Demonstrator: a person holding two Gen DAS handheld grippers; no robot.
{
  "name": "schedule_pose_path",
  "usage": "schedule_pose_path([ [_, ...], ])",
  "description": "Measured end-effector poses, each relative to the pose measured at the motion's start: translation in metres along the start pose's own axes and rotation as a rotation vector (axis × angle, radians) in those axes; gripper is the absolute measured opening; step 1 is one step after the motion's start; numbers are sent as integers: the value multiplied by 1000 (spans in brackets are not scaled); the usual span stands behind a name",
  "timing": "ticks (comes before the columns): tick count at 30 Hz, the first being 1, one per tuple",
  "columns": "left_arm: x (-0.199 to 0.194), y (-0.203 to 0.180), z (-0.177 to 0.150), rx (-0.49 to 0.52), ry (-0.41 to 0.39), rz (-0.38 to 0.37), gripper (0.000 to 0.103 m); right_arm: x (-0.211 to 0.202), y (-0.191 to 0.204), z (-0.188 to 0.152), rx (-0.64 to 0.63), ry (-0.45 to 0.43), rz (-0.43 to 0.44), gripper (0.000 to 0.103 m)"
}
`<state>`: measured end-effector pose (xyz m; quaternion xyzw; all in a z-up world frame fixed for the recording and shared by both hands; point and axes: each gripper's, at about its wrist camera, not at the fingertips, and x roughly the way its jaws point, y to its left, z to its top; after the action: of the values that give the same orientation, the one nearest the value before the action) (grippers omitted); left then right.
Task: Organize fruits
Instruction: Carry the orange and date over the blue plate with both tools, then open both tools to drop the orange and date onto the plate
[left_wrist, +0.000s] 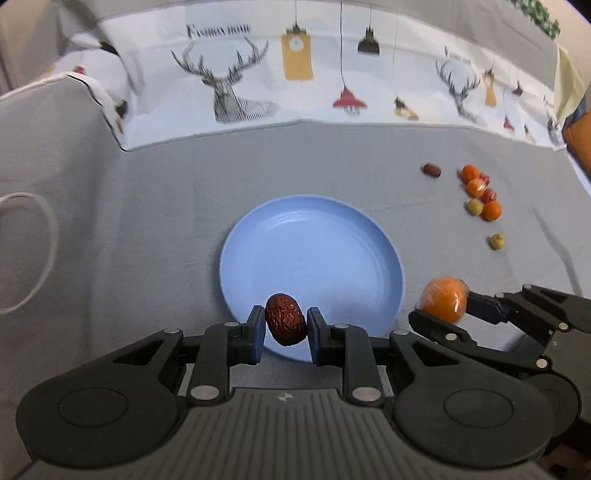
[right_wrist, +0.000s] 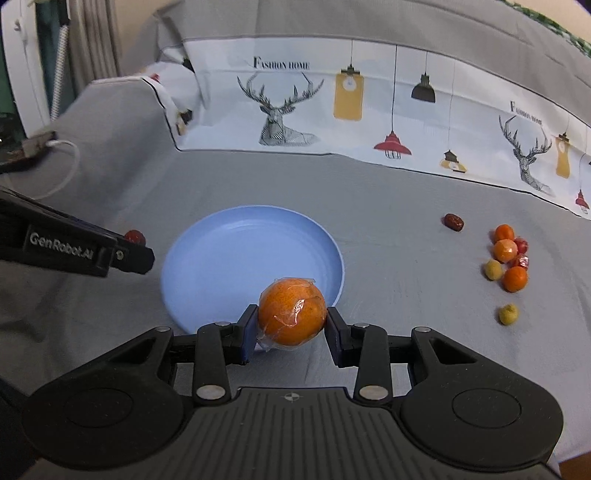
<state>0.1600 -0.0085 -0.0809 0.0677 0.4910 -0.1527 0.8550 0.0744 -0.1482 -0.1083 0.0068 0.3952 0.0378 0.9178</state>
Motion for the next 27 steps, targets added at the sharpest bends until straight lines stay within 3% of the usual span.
schedule_pose_path([
  [4,35,0,11,20,47,4,26,33,-2,4,-19,35,-7,39],
  [8,53,3,17,52,44,32,26,56,-2,7,-30,62,-7,39],
  [11,66,7,20,78,52,59,38,71,-2,10,-49,81,-4,40],
  [12,69,8,21,83,57,61,51,76,-2,12,-54,84,-16,40],
  [13,71,9,22,87,62,68,73,80,-2,14,-56,83,-25,43],
  [15,62,11,25,69,25,108,98,79,-4,21,-50,68,-36,62],
  [16,52,12,26,56,-1,132,102,75,-4,24,-52,56,-46,75],
  [17,40,15,28,43,-26,152,103,67,-5,26,-54,33,-53,85],
  [21,-8,29,14,-33,-76,176,103,21,-11,17,-23,18,-40,92],
  [27,-46,36,-49,-127,46,195,103,-42,1,-20,74,74,22,95],
])
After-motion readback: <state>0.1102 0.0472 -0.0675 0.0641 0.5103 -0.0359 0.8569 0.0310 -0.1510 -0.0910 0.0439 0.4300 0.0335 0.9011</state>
